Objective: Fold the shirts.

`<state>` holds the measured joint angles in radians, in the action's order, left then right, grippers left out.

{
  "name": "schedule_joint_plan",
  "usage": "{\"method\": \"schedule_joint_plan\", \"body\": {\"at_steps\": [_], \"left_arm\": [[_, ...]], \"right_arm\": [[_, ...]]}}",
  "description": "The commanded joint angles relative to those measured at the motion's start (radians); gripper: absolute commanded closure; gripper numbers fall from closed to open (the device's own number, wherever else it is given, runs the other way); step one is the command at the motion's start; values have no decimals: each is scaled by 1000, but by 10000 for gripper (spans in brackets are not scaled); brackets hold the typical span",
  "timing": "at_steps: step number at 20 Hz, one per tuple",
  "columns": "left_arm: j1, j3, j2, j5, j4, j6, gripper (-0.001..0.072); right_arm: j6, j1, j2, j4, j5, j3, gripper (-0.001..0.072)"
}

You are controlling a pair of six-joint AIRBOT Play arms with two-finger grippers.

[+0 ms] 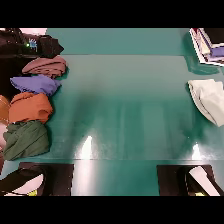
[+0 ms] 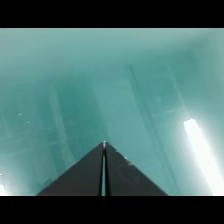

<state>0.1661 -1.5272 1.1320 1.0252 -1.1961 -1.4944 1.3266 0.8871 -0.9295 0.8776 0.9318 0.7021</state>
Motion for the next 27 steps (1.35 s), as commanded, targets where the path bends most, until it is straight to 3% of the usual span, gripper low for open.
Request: {"method": "schedule_joint_plan", "body": {"at_steps": [1,2,3,5,8,12,16,17,19,20,27], "left_arm": [[0,0,0,6,-1,2,682],[0,0,0,17,-1,2,682],[0,0,0,32,-2,3,681],[0,0,0,67,-4,3,681],[0,0,0,84,-4,3,681],[0,0,0,119,0,2,681],[0,0,0,109,0,2,681],[0,0,0,109,0,2,681],[0,0,0,109,0,2,681],[0,0,0,109,0,2,681],[0,0,0,109,0,2,681]], "right_arm": [[0,49,41,151,65,-32,407],[1,50,41,249,83,-3,208],[2,50,41,329,110,31,155],[3,49,41,369,169,117,155],[1,-37,41,230,228,221,156],[2,-360,41,79,260,280,161],[2,-730,41,76,174,289,164],[2,-807,41,76,155,289,279],[1,-929,41,84,126,289,628],[1,-977,41,91,117,289,697],[2,-1087,41,91,113,289,697]]}}
